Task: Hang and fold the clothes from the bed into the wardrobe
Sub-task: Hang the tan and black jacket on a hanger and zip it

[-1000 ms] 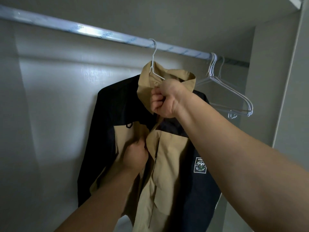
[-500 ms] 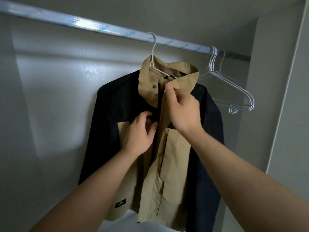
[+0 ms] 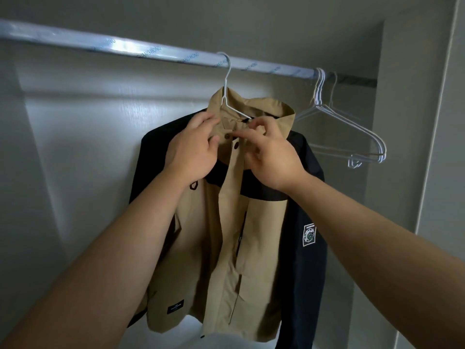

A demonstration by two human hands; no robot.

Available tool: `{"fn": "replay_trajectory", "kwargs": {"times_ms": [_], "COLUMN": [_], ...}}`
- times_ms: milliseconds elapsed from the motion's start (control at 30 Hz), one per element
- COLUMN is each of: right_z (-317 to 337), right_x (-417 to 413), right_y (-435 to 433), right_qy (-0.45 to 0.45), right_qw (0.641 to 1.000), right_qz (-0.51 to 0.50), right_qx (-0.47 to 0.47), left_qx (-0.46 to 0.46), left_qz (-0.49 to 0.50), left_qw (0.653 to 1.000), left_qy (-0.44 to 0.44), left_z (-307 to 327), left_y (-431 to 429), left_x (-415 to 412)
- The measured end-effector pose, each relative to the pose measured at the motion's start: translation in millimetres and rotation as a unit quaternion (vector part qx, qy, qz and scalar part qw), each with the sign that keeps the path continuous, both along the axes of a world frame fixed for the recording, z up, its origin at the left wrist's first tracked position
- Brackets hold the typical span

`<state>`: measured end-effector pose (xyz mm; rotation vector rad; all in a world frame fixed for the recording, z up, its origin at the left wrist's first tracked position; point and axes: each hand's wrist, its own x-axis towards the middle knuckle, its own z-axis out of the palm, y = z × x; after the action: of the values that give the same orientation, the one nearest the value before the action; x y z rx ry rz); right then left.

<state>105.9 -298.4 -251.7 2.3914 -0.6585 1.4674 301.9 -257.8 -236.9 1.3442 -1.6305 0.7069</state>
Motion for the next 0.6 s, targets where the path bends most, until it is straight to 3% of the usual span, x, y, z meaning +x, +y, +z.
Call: {"fn": "replay_trajectory", "kwargs": {"times_ms": [200,300,600], "right_z": [14.2,17.8,17.8], "right_x": [2.5,2.7,4.4], "right_y": [-2.2,0.5,5.4], "right_qy": [0.043,0.089,0.063], "right_qw": [0.998,0.995,0.996], "right_qz": [0.015,0.014,-0.044], "right_qx": [-0.038,-0.038,-0.053], "left_qx": [-0.008,0.04,0.136], "left_qz": [-0.081,-0.109,-0.174], "left_qw": [0.997,0.993,0.97], "left_qy": [-0.012,0.033,0.102], "left_z": [6.7,12.2,22.0], "left_y": [1.6,1.2,12.2], "left_x": [10.0,8.2,1.8]}}
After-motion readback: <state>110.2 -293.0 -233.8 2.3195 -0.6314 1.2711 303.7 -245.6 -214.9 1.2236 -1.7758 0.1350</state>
